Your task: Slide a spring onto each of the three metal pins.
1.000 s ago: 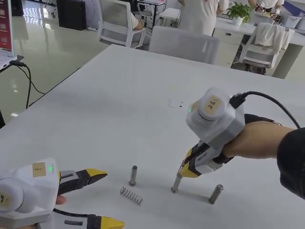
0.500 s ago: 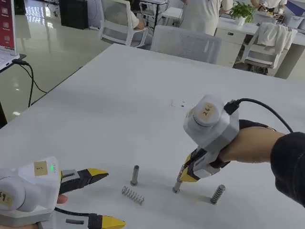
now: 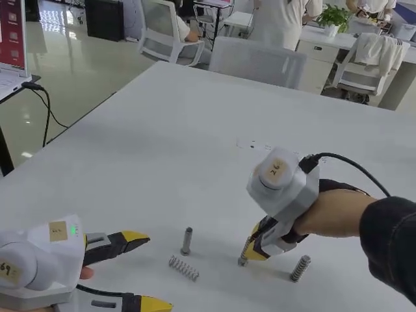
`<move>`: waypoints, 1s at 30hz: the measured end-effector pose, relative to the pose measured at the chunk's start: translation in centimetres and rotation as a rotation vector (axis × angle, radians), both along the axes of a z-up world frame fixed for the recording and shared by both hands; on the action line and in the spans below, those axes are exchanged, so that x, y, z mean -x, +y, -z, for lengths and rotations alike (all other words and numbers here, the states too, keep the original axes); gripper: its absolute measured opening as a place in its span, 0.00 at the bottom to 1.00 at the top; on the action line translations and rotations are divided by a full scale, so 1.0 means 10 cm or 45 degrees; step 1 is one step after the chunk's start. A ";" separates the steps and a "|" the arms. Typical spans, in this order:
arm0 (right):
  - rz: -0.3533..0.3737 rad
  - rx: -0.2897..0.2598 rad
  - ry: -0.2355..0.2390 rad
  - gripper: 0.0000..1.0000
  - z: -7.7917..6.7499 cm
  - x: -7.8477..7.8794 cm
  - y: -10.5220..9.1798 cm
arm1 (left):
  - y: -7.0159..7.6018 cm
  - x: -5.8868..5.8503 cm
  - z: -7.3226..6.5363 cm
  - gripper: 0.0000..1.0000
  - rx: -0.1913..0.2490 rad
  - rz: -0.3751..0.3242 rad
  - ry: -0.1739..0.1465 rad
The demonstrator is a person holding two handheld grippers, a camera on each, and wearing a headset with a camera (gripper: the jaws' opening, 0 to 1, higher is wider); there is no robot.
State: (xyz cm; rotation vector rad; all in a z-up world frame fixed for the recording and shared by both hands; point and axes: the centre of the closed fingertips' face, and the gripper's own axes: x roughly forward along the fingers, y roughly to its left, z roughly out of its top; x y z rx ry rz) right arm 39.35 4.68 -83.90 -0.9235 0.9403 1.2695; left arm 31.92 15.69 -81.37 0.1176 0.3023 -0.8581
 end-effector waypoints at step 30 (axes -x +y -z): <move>0.014 -0.034 -0.003 0.24 0.00 0.02 0.03 | -0.02 0.01 -0.01 0.63 -0.002 0.002 -0.001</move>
